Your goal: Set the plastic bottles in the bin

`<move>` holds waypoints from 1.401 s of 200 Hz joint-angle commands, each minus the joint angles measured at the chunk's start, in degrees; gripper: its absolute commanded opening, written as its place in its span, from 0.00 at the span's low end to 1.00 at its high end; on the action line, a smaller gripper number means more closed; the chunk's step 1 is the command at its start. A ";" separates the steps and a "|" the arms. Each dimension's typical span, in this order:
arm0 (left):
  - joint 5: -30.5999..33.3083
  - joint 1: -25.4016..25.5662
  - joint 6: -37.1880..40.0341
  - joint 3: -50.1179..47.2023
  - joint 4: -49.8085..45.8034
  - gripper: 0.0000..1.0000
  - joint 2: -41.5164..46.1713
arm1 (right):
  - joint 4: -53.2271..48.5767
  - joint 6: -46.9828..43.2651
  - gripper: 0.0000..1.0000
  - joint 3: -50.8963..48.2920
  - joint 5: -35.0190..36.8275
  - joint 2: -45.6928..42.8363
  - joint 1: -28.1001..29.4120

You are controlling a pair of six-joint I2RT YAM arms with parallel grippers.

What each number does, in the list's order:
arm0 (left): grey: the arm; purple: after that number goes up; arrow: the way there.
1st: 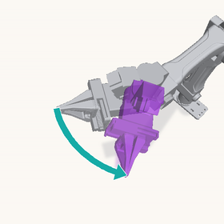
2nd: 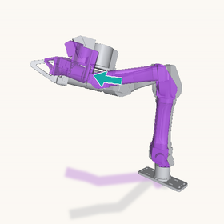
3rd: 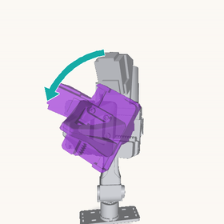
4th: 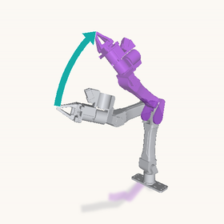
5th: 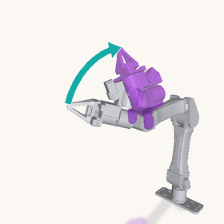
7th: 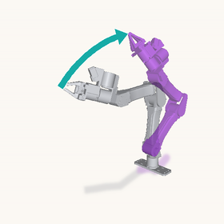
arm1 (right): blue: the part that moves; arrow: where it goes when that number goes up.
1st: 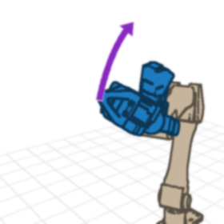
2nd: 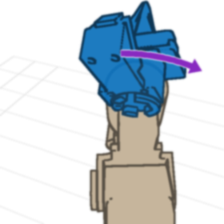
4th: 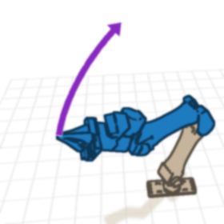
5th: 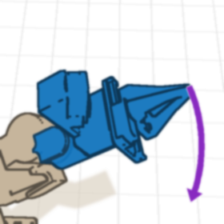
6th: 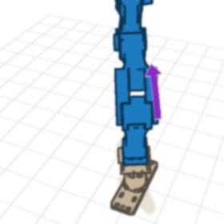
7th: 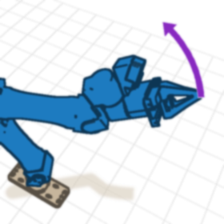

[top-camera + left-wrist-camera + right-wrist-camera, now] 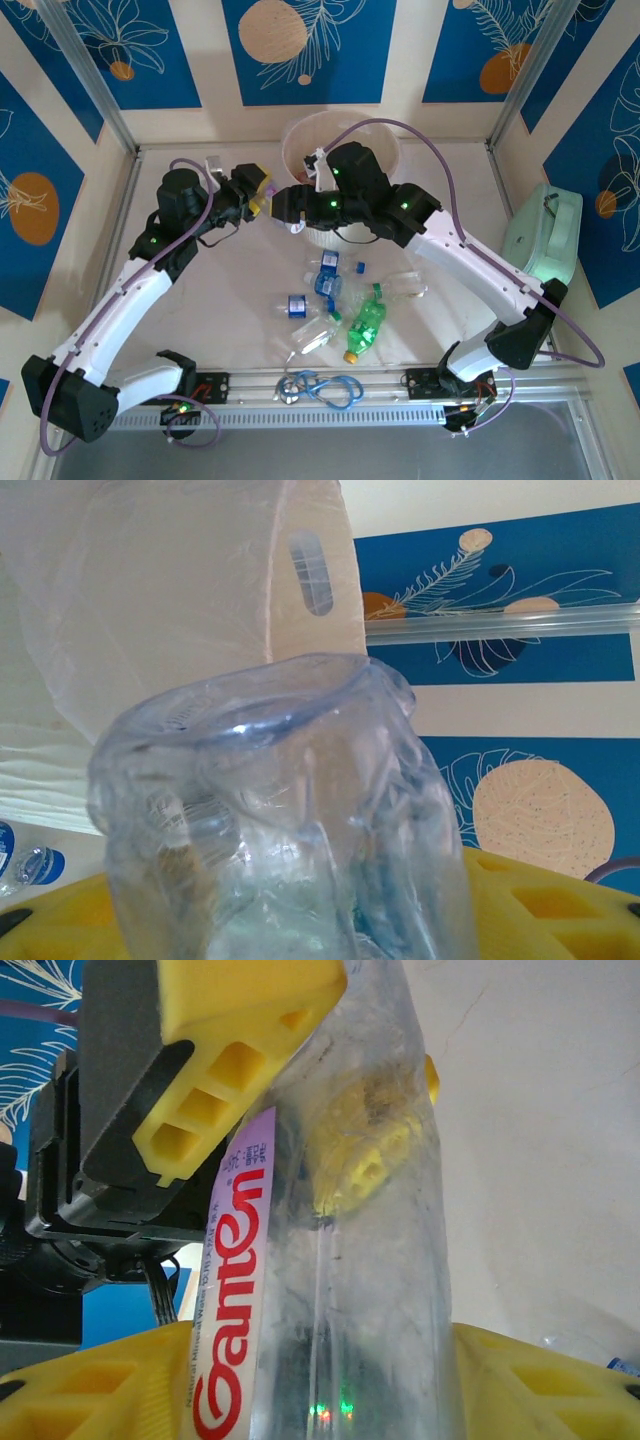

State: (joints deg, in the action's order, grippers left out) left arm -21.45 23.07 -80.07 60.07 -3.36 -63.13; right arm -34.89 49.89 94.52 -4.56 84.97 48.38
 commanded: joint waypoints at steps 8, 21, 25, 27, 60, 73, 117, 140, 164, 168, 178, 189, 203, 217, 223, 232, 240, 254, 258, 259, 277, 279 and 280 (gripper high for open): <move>-1.79 0.58 -1.31 0.83 3.44 0.60 -0.19 | 0.31 -0.53 0.56 1.77 -0.92 0.37 -0.26; -1.88 0.58 -1.17 0.54 3.70 0.62 -0.21 | 0.27 -0.71 0.54 1.75 -0.57 0.12 -0.25; -1.92 0.57 -1.01 0.40 3.55 0.64 -0.24 | 0.18 -0.74 0.54 1.78 -0.56 0.05 -0.30; -1.90 0.57 -0.95 0.46 3.54 0.65 -0.28 | 0.18 -0.78 0.53 1.76 -0.48 -0.04 -0.30; 0.62 0.75 3.62 2.53 -3.71 1.00 0.75 | -1.14 -1.73 0.52 3.29 0.25 -0.31 -1.56; 1.91 0.76 6.75 4.12 -7.47 1.00 0.98 | -2.20 -2.66 0.52 4.58 0.64 -0.25 -2.60; 9.61 1.00 20.98 7.54 -23.41 1.00 2.01 | -10.54 -9.28 0.52 13.24 1.17 1.95 -9.60; 12.24 1.36 26.24 4.34 -27.08 1.00 3.06 | -15.07 -13.00 0.52 16.64 0.66 4.54 -15.83; 12.61 1.63 28.56 0.00 -28.39 1.00 4.55 | -18.58 -16.52 0.51 19.29 0.16 7.81 -21.81; 12.85 1.63 28.85 -0.64 -28.72 1.00 4.99 | -18.97 -16.93 0.51 19.72 0.14 8.28 -22.54; 13.97 1.63 29.56 -2.01 -29.75 1.00 6.36 | -19.41 -17.60 0.51 20.47 0.04 9.47 -24.19; 15.44 1.63 30.51 -3.04 -31.07 1.00 7.96 | -19.20 -17.79 0.50 20.72 -1.26 10.35 -26.06; 16.99 1.63 31.28 -4.10 -32.31 1.00 9.72 | -17.13 -17.49 0.50 19.98 -4.43 10.79 -27.96; 17.41 1.63 31.56 -4.99 -32.85 1.00 11.04 | -15.95 -17.19 0.50 19.77 -6.10 11.50 -29.14; 17.26 1.63 31.51 -5.34 -32.86 1.00 11.47 | -16.05 -17.26 0.50 20.31 -6.18 12.18 -29.42; 16.94 1.65 31.38 -5.79 -32.77 1.00 11.90 | -16.70 -17.65 0.52 21.44 -5.85 13.28 -29.72; 16.65 1.63 31.30 -5.94 -32.84 1.00 12.21 | -17.40 -18.09 0.55 22.45 -5.14 14.21 -29.91; 16.45 1.63 31.46 -5.74 -33.33 1.00 12.32 | -17.91 -18.55 0.66 23.72 -3.96 15.50 -30.48; 16.40 1.63 31.55 -5.67 -33.38 1.00 12.37 | -18.12 -18.66 0.68 24.11 -3.76 15.84 -30.62; 16.38 1.63 31.55 -5.67 -33.38 1.00 12.40 | -18.16 -18.72 0.69 24.25 -3.73 15.93 -30.71; 16.10 1.63 31.47 -5.59 -33.38 1.00 12.50 | -20.39 -19.67 0.76 27.44 -1.75 17.60 -31.32; 16.09 1.63 31.43 -5.65 -33.38 1.00 12.51 | -20.68 -19.79 0.76 27.88 -1.52 17.73 -31.37; 16.09 1.63 31.39 -5.66 -33.34 1.00 12.51 | -20.84 -19.85 0.76 28.07 -1.38 17.88 -31.44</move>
State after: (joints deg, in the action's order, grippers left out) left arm -5.87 24.25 -50.00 54.98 -35.44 -51.07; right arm -52.62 32.25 117.95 -7.35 101.14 17.72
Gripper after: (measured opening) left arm 0.999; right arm 0.742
